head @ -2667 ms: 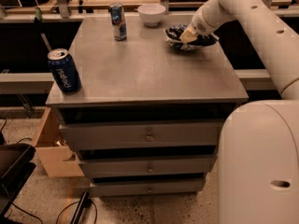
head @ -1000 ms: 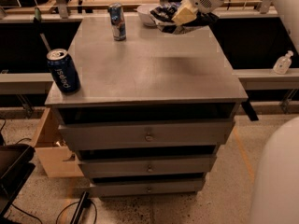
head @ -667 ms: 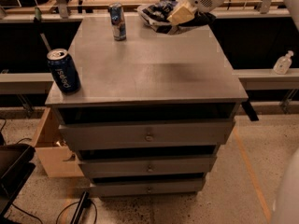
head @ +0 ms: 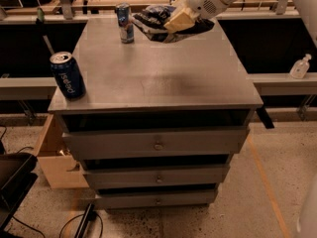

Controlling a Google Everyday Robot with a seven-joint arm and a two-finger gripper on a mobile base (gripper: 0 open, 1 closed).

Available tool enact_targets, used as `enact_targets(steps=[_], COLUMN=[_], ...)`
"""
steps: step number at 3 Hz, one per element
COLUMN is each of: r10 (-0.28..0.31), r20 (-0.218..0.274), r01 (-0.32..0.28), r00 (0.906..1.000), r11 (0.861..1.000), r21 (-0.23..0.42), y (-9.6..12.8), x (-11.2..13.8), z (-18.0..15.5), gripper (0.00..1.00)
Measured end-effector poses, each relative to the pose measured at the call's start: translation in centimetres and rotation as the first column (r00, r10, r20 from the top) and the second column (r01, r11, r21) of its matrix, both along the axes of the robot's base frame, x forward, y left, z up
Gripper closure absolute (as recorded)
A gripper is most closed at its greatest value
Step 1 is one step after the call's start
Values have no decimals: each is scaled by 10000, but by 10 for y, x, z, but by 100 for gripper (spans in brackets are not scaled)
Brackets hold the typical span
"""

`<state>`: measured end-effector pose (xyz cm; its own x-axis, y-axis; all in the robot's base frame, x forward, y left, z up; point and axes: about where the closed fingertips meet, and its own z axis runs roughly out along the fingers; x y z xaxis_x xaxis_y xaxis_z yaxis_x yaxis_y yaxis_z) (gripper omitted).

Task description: Move blue chip bag near pepsi can

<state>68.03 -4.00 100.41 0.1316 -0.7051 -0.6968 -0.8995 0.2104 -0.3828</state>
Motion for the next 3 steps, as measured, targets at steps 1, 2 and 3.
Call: enact_targets(steps=[1,2,3], r10=[835,1971,3124], r20=[38,101,263], r01=[-836,-1972,-3130], r00=[9965,9803,9496], r11=[9961,9765,9400], r21=[294,874,1355], y=[28,68,113], x=[-11,-23,-37], z=[-25,-50,-66], gripper=[100,100,100])
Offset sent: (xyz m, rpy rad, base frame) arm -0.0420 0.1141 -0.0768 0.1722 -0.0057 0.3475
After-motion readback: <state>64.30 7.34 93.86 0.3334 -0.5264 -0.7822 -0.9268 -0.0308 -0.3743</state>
